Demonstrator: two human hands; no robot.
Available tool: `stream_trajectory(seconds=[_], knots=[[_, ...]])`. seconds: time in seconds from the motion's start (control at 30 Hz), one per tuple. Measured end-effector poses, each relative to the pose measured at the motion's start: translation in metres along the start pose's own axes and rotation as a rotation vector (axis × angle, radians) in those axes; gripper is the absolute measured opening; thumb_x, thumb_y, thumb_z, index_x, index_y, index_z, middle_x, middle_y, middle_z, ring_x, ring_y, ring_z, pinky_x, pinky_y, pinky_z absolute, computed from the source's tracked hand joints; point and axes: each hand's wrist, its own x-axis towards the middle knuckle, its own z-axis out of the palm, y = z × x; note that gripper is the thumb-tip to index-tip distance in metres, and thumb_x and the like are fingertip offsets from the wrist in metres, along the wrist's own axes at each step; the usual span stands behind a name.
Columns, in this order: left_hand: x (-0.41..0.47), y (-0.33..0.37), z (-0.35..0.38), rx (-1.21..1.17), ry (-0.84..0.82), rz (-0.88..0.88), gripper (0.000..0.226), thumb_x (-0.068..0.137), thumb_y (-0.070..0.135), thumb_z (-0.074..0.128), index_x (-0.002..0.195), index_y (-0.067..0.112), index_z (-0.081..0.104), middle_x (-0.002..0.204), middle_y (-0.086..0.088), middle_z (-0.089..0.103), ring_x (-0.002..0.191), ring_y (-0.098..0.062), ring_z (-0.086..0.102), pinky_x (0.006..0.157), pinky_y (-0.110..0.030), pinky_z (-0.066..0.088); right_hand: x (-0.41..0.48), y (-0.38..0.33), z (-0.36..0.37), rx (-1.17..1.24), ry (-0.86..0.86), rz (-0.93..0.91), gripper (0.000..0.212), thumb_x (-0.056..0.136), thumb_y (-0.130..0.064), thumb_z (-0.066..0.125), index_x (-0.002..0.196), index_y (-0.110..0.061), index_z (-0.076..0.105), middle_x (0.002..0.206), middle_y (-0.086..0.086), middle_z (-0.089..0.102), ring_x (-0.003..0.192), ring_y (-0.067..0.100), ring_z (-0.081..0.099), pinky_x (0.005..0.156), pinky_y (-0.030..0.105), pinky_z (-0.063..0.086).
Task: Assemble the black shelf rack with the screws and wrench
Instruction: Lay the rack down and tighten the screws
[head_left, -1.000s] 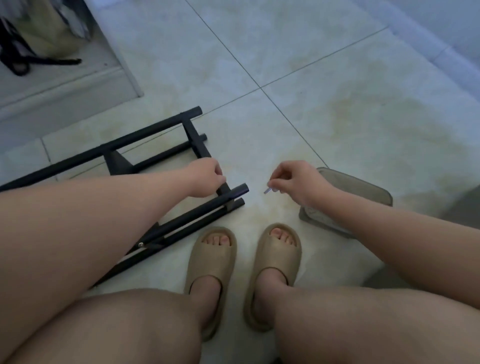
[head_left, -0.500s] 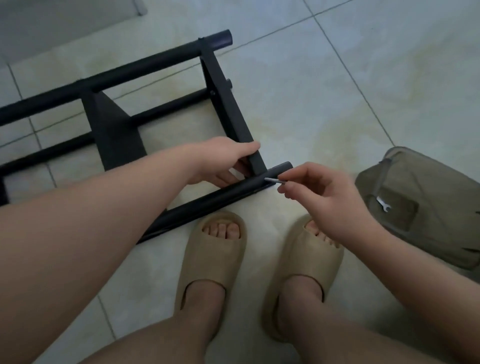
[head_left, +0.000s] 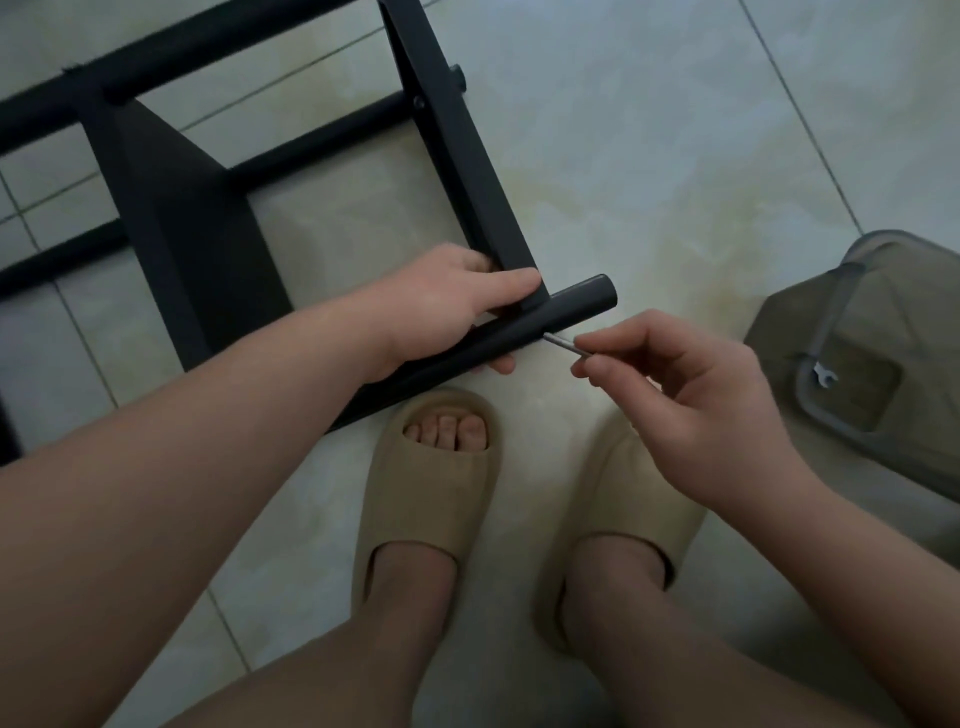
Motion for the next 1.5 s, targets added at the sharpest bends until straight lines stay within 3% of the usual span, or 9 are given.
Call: stream_trajectory(seconds=[0.1,0.23,0.33,0.47,0.67,0.77,0.9,1.33,1.5], knots=[[0.000,-0.003,0.001,-0.006,0.010,0.020,0.027,0.099,0.037,0.058,0.096,0.012,0.068,0.076,0.002,0.074,0.064,-0.019,0.072,0.058,-0.027,0.057,-0.001,0.001,0.001,-0.069,0.012,-0.055,0.018,0.089,-0.016,0.069,0.096,-0.033,0.070,0.089,-0.013,0.075,0.087,0.011,0.071,0.081,0.018,0.052],[0.000,-0.005,0.001,-0.003,0.017,0.039,0.026,0.099,0.038,0.058,0.092,0.015,0.069,0.067,0.004,0.072,0.060,-0.017,0.071,0.056,-0.025,0.056,0.001,0.003,0.003,-0.252,0.026,-0.205,0.009,0.089,-0.007,0.071,0.097,-0.006,0.075,0.089,-0.001,0.074,0.085,0.008,0.067,0.081,0.011,0.048],[-0.001,-0.004,0.002,0.004,0.021,0.048,0.027,0.099,0.038,0.058,0.093,0.014,0.069,0.068,0.004,0.073,0.061,-0.017,0.071,0.056,-0.025,0.055,0.003,0.006,0.007,-0.344,0.031,-0.276,0.008,0.089,-0.004,0.073,0.097,-0.002,0.075,0.086,0.004,0.072,0.081,0.009,0.064,0.077,0.019,0.051],[-0.002,-0.006,0.001,-0.006,0.013,0.058,0.028,0.100,0.036,0.057,0.096,0.011,0.069,0.083,0.000,0.075,0.067,-0.022,0.072,0.067,-0.033,0.056,0.006,0.012,0.013,-0.320,0.058,-0.227,0.008,0.090,-0.007,0.072,0.096,-0.002,0.073,0.086,0.004,0.072,0.080,0.013,0.066,0.076,0.028,0.052],[-0.001,-0.009,0.001,0.000,0.011,0.066,0.030,0.102,0.034,0.054,0.097,0.009,0.070,0.092,-0.006,0.076,0.067,-0.023,0.073,0.068,-0.031,0.056,0.008,0.014,0.022,-0.218,0.072,-0.140,0.007,0.089,-0.010,0.073,0.092,-0.004,0.072,0.084,-0.006,0.071,0.082,0.006,0.066,0.078,0.010,0.048],[0.000,-0.008,0.000,0.001,0.013,0.073,0.031,0.102,0.033,0.054,0.097,0.007,0.071,0.092,-0.009,0.076,0.065,-0.021,0.072,0.063,-0.028,0.056,0.008,0.011,0.028,0.125,0.099,0.105,0.013,0.088,0.000,0.074,0.085,-0.012,0.070,0.077,0.002,0.072,0.077,0.014,0.069,0.077,0.025,0.056],[-0.001,-0.007,0.000,-0.008,0.009,0.081,0.030,0.102,0.032,0.055,0.092,0.009,0.071,0.088,-0.011,0.076,0.064,-0.021,0.072,0.062,-0.026,0.056,0.008,0.002,0.036,0.378,0.167,0.229,0.016,0.086,0.008,0.071,0.083,-0.007,0.067,0.076,0.013,0.073,0.069,0.016,0.067,0.071,0.024,0.056],[-0.003,-0.006,-0.001,-0.012,0.003,0.074,0.031,0.102,0.032,0.054,0.088,0.011,0.071,0.075,-0.001,0.075,0.065,-0.022,0.072,0.060,-0.023,0.055,0.015,-0.008,0.031,0.441,0.102,0.349,0.018,0.090,0.005,0.068,0.080,-0.008,0.065,0.070,0.004,0.073,0.063,0.013,0.066,0.066,0.024,0.057],[-0.002,-0.006,0.000,-0.014,0.003,0.071,0.032,0.103,0.032,0.054,0.096,0.007,0.072,0.081,-0.004,0.076,0.066,-0.023,0.072,0.061,-0.024,0.056,0.013,-0.004,0.028,0.071,0.064,0.177,0.023,0.087,-0.001,0.075,0.079,-0.021,0.067,0.076,0.001,0.072,0.073,0.020,0.070,0.076,0.038,0.059]])
